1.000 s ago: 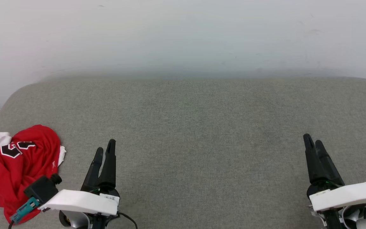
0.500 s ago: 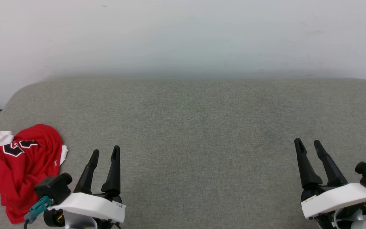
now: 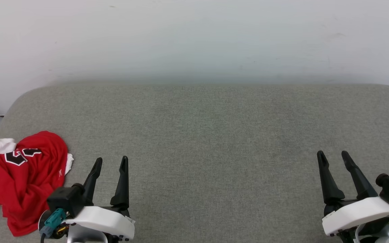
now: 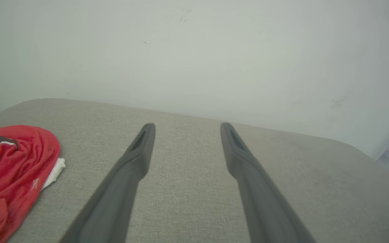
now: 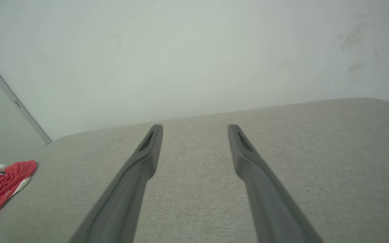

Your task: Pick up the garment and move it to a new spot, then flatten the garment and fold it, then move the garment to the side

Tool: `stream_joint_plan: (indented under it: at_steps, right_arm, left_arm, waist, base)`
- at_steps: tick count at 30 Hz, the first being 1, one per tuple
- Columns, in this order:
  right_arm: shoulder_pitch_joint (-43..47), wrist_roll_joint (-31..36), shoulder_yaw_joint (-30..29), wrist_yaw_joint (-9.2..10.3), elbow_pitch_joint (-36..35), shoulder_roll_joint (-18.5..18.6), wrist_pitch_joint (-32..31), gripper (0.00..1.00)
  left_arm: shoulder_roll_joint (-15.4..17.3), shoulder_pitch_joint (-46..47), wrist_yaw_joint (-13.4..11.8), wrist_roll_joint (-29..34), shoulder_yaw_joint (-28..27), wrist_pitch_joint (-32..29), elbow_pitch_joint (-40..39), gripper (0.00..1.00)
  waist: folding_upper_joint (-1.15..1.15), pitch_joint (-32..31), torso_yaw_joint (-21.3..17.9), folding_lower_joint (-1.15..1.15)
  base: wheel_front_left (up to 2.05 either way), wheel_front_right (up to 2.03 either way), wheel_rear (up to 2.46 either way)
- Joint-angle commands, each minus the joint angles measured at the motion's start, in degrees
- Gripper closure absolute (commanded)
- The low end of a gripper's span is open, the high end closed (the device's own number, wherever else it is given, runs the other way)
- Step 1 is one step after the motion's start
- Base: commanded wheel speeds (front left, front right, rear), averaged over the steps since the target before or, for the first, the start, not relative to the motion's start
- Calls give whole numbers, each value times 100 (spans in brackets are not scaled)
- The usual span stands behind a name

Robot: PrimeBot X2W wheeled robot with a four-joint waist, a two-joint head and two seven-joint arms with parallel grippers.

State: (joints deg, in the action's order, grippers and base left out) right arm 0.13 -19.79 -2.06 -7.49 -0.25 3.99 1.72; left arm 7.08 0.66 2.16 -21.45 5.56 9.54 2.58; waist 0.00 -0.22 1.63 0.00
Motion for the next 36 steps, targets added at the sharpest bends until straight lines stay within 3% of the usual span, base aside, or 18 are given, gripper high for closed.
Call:
stream_joint_plan:
  at_steps: [1,20,28,36]
  right_arm:
    - [13,177,-29,0,-96,-23,4,0]
    - [195,1195,-153,0,-152,-111,76,0]
    - [250,1378,-162,1,-173,-116,129,0]
    - [302,1509,-130,1,-240,-117,205,0]
  left_arm:
    - [70,14,-45,155,42,57,-34,0]
    - [222,-39,-220,954,280,302,74,0]
    - [173,-79,-154,1187,294,390,103,0]
    - [15,-115,85,1196,142,479,158,0]
  waist:
    - [0,-1,4,0]
    - [0,-36,-14,0]
    - [0,-59,8,0]
    - [0,-64,142,0]
  base:
    - [0,0,0]
    - [0,0,0]
    - [0,0,0]
    - [0,0,0]
